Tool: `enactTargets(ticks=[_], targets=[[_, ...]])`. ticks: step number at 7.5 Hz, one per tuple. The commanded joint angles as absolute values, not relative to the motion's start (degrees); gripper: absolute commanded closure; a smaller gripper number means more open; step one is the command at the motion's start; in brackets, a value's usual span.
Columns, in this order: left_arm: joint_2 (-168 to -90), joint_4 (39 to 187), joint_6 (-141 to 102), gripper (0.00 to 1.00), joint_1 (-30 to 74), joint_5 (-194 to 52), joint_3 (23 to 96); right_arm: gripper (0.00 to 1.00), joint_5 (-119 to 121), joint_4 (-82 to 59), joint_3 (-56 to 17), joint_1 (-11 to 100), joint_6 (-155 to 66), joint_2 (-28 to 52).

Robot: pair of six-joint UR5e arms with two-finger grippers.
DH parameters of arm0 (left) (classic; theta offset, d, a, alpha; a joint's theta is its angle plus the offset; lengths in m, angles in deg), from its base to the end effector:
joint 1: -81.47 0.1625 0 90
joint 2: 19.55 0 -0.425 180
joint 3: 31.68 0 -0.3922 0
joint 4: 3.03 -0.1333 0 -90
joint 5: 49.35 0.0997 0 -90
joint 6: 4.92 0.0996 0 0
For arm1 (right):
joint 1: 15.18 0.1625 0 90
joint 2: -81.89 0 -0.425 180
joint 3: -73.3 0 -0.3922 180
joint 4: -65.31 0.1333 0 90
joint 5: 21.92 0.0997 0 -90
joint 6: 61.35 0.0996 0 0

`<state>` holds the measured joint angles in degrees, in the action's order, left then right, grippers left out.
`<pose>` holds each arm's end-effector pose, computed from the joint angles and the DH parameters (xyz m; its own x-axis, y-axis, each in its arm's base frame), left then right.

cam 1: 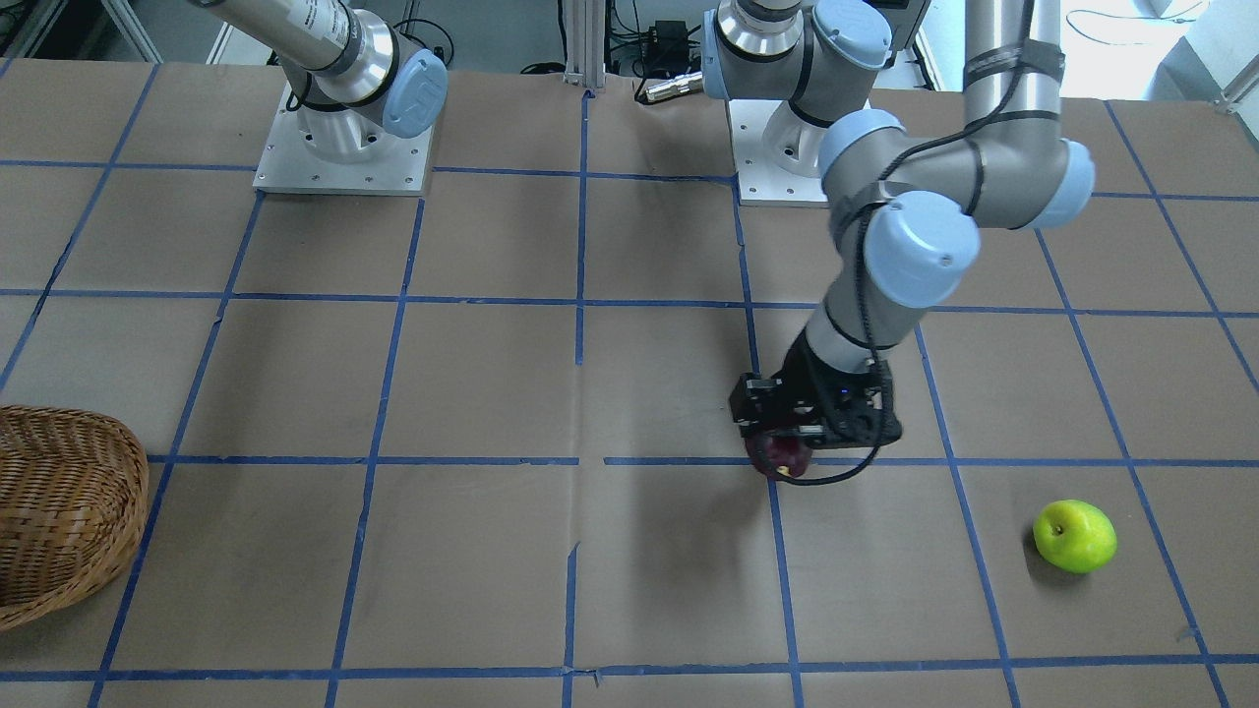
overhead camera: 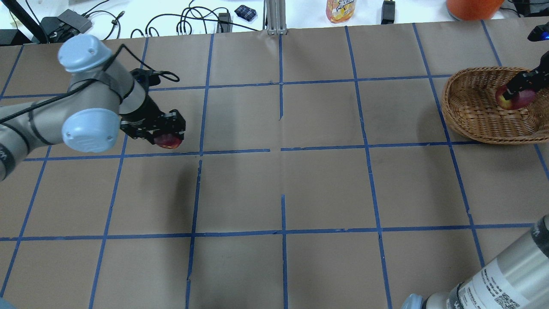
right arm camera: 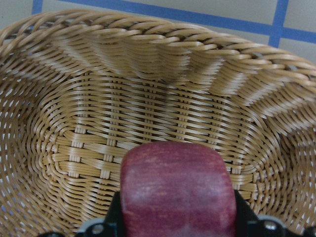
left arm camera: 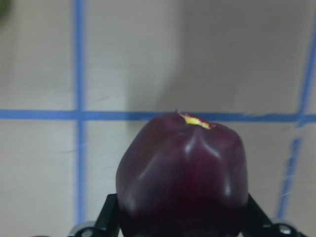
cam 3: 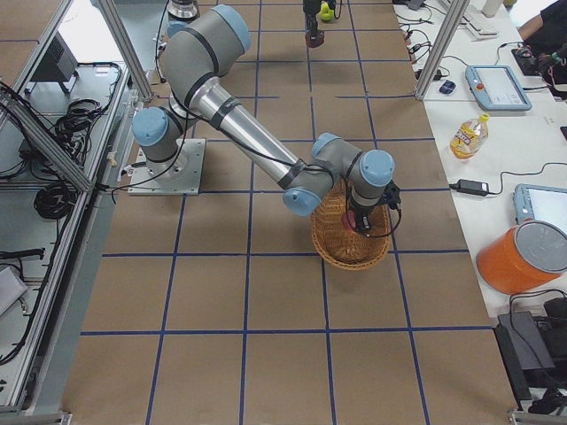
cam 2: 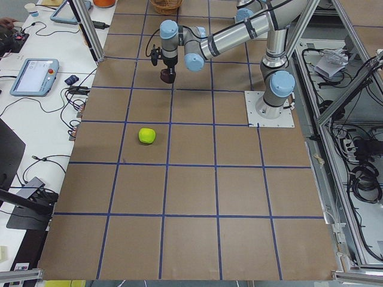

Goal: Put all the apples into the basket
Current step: 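Set the dark apple at table center with left while right returns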

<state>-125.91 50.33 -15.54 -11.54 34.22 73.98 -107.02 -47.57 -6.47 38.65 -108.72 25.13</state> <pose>-0.1736 -0.5512 0.2717 -0.9845 -0.1233 0.1246 -0.1314 0.9896 -0.0586 -0.2948 -0.6435 0.2652 -0.9789 -0.1956 -0.0595 -0.1920 0.9795 -0.0613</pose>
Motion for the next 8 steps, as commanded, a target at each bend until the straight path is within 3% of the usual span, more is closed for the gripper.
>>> enactTargets(ticks=[1, 3, 4, 6, 8], targets=[[-131.8, 46.1, -28.4, 0.99, -22.3, 33.9, 68.0, 0.03, -108.9, -47.5, -6.4, 38.6, -109.2, 24.8], [-135.6, 45.9, -33.2, 0.99, -25.5, 34.0, 66.7, 0.00, -109.0, -45.4, -6.7, 39.4, -108.9, 23.9], [-136.8, 45.2, -33.9, 0.90, -27.4, 34.0, 66.1, 0.00, -109.1, -40.6, -6.9, 40.4, -108.4, 21.4], [-139.2, 44.0, -37.2, 0.00, -28.7, 34.0, 66.0, 0.00, -111.7, -34.7, -7.1, 48.0, -103.9, 18.2], [-137.6, 43.7, -34.6, 0.00, -27.9, 34.5, 65.4, 0.00, -113.7, -32.4, -9.2, 55.7, -89.8, 14.8]])
